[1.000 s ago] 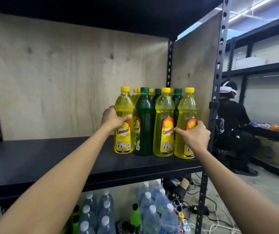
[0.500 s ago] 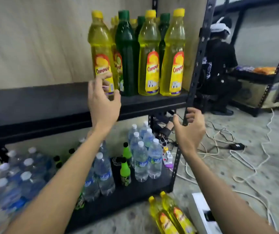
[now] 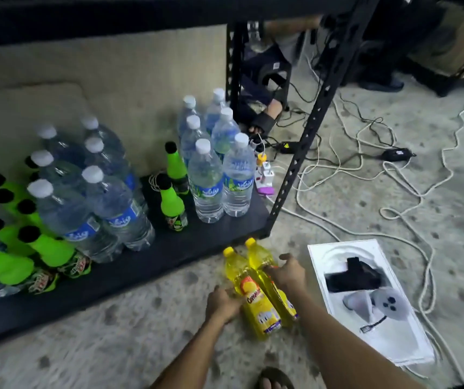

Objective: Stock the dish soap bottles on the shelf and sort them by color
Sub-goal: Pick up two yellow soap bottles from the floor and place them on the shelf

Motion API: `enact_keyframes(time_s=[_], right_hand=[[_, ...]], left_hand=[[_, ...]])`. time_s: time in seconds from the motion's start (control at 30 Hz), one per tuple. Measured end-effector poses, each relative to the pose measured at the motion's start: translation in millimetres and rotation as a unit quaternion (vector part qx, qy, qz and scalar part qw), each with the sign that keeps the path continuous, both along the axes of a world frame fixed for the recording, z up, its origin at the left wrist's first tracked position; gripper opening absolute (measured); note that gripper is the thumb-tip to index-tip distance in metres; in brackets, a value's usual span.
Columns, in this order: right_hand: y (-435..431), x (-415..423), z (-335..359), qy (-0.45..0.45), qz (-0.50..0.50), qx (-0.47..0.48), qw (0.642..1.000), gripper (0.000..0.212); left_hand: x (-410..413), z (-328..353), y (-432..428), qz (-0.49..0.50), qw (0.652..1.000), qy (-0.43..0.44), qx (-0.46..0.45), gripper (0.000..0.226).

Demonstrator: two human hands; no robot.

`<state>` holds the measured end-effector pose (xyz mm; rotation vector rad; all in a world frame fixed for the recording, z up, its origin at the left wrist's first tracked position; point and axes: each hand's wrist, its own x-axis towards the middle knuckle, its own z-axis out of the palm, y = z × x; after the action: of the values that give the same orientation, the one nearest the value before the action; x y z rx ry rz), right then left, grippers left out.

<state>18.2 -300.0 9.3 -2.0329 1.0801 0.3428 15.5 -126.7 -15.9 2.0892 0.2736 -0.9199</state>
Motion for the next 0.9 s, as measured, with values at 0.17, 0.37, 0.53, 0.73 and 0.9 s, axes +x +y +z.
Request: enact_keyframes(time_s=[0.17, 0.37, 0.53, 0.73, 0.9], right_hand=[[-13, 19, -51, 0.05, 0.044, -0.009, 0.998, 0.072], [-20, 17, -79, 0.098, 0.096, -0.017, 0.99, 0.065], [-13, 9, -79, 0.085, 0.115, -0.063, 0.988, 0.054], [14, -26, -58, 0.031, 0.096, -0.074, 0.992, 0.059], [43, -49, -7, -0.08, 0.052, -0.062, 0.994, 0.066]], left_hand=[[19, -69, -25, 0.117, 0.984, 0.101, -0.089, 0.071], [11, -106, -56, 0.191, 0.97, 0.106, -0.103, 0.096], [5, -98, -56, 0.195, 0.978, 0.053, -0.046, 0.079], [-13, -60, 6, 0.071, 0.992, 0.082, 0.06, 0.052], [-33, -2, 71, 0.02, 0.987, -0.074, 0.144, 0.08]])
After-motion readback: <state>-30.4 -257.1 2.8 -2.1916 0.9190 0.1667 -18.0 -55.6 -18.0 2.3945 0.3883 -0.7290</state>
